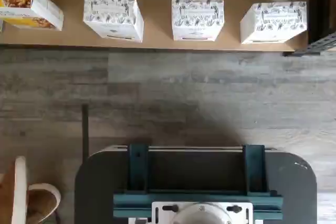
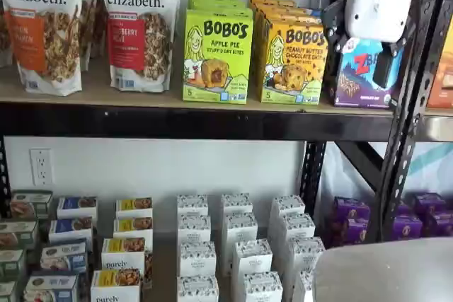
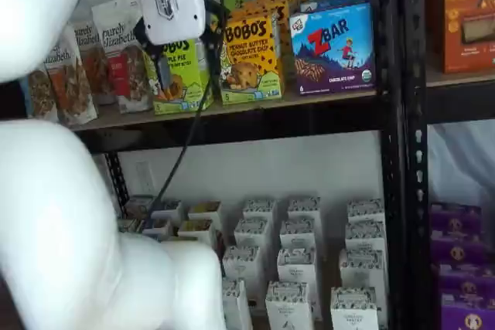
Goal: Pick up the orange box on the top shelf, the fifth box from the left
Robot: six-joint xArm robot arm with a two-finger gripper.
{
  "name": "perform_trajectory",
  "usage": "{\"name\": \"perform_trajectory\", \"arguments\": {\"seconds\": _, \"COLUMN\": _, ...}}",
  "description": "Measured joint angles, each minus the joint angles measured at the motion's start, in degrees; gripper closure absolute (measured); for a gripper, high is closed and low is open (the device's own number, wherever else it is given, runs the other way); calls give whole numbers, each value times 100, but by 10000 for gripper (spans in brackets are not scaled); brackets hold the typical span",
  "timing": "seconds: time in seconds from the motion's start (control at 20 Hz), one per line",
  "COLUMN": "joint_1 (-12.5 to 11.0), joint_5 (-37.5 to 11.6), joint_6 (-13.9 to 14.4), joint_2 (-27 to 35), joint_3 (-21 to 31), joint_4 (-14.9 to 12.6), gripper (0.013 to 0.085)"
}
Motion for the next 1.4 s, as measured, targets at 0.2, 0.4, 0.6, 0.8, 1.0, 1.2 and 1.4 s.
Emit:
{"name": "perform_trajectory", "arguments": {"seconds": 0.2, "joint_1": 382, "joint_5": -359, "joint_6": 212, "joint_2": -208, "joint_3": 185, "joint_4": -439, "gripper": 130}}
{"name": "perform_trajectory", "arguments": {"seconds": 0.4, "joint_1": 408, "joint_5": -380, "joint_6": 237, "joint_2": -214, "joint_3": 193, "joint_4": -463, "gripper": 130}}
{"name": "perform_trajectory", "arguments": {"seconds": 0.6, "joint_1": 390, "joint_5": -390, "joint_6": 236, "joint_2": -213, "joint_3": 198, "joint_4": -425, "gripper": 130}}
{"name": "perform_trajectory", "arguments": {"seconds": 0.8, "joint_1": 368, "joint_5": -489, "joint_6": 234, "joint_2": -189, "joint_3": 219, "joint_4": -374, "gripper": 130}}
{"name": "perform_trajectory", "arguments": {"seconds": 1.0, "joint_1": 455, "joint_5": -742, "joint_6": 320, "joint_2": -122, "joint_3": 246, "joint_4": -399, "gripper": 130}}
{"name": "perform_trajectory", "arguments": {"seconds": 1.2, "joint_1": 480, "joint_5": -1042, "joint_6": 377, "joint_2": 80, "joint_3": 184, "joint_4": -331, "gripper": 130}}
{"name": "perform_trajectory", "arguments": {"seconds": 1.4, "joint_1": 468, "joint_5": -1341, "joint_6": 392, "joint_2": 319, "joint_3": 98, "joint_4": -227, "gripper": 130}}
